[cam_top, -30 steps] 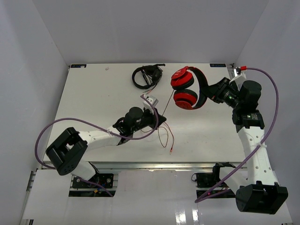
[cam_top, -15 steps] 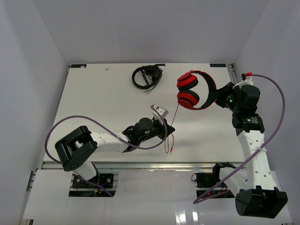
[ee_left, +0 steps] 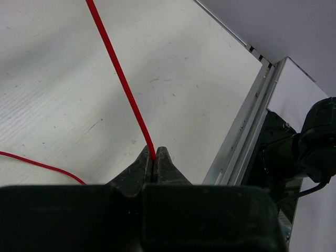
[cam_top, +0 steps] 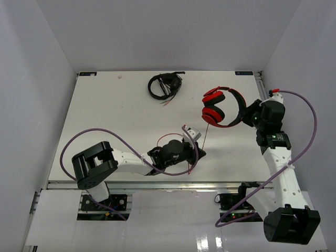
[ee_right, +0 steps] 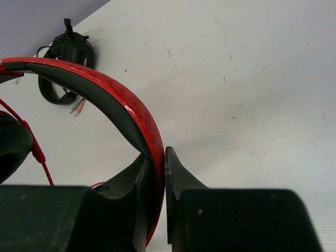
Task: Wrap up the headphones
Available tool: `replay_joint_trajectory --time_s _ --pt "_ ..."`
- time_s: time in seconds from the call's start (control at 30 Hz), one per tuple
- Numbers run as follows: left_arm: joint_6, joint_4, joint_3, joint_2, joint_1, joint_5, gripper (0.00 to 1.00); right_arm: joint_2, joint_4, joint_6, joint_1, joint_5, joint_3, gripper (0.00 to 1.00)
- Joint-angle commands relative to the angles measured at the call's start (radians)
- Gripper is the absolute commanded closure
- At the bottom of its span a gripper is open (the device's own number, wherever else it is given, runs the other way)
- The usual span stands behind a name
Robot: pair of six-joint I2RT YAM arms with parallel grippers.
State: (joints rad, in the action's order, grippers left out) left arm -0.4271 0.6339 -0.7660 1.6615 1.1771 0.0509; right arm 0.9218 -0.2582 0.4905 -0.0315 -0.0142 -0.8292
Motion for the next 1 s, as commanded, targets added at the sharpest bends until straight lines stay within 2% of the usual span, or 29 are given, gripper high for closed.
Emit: replay_joint_trajectory --time_s 0.0,0.47,0.97 --pt "0.005 -0.064 -0.032 -0.001 0.042 0.003 0.94 -0.027 0.227 -0.015 -0.007 0.114 0.013 0.92" --pt "0.014 -0.043 -0.038 0.001 0.129 -0.029 0.88 -0.035 0.317 -0.110 -0.005 0.184 0.106 0.92" --pt "0.006 -0.004 -0.053 0.041 0.142 -0.098 0.82 -0.041 0.339 -0.117 -0.003 0.166 0.138 0.92"
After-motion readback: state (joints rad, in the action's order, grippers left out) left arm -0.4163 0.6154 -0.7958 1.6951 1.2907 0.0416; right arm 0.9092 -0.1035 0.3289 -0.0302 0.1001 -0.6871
